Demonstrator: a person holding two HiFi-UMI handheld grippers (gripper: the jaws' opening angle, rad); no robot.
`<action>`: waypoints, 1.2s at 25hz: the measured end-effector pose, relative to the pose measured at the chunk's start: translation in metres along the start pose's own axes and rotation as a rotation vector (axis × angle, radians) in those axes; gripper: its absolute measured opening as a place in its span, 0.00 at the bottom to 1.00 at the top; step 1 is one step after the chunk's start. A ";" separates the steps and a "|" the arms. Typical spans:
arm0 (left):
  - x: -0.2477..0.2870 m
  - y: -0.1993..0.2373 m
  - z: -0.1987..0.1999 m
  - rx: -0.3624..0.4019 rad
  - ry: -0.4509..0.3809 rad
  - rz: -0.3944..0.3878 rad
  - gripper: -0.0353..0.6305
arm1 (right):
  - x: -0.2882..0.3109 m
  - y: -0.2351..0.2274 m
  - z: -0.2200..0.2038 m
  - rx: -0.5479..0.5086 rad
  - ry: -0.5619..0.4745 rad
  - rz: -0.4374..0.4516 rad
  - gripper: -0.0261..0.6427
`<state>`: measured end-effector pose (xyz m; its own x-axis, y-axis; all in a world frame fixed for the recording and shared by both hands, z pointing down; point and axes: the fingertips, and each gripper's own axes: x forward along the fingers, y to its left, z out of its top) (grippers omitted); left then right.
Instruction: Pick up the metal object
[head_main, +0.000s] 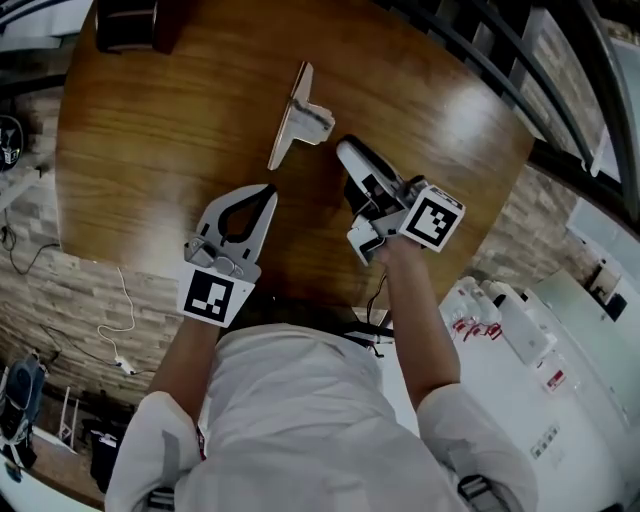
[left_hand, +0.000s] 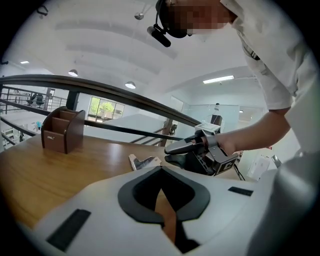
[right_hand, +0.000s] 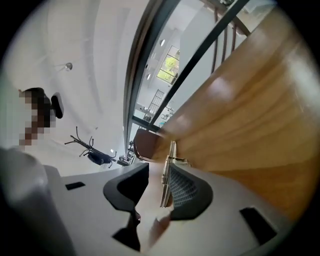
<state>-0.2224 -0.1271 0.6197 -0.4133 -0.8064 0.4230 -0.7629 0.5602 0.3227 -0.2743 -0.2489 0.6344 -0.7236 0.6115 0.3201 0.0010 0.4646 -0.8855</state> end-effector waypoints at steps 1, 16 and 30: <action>0.001 -0.001 -0.002 -0.006 -0.002 -0.001 0.07 | 0.003 -0.002 -0.001 0.009 0.003 0.003 0.22; -0.012 0.015 -0.004 0.033 -0.080 0.018 0.07 | 0.033 -0.018 -0.007 0.058 0.041 -0.054 0.19; -0.024 0.015 -0.015 -0.046 -0.035 0.033 0.07 | 0.022 -0.020 -0.012 0.107 0.009 -0.040 0.08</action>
<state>-0.2166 -0.0966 0.6277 -0.4552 -0.7932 0.4045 -0.7254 0.5938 0.3481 -0.2820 -0.2372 0.6628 -0.7153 0.5998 0.3585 -0.1019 0.4180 -0.9027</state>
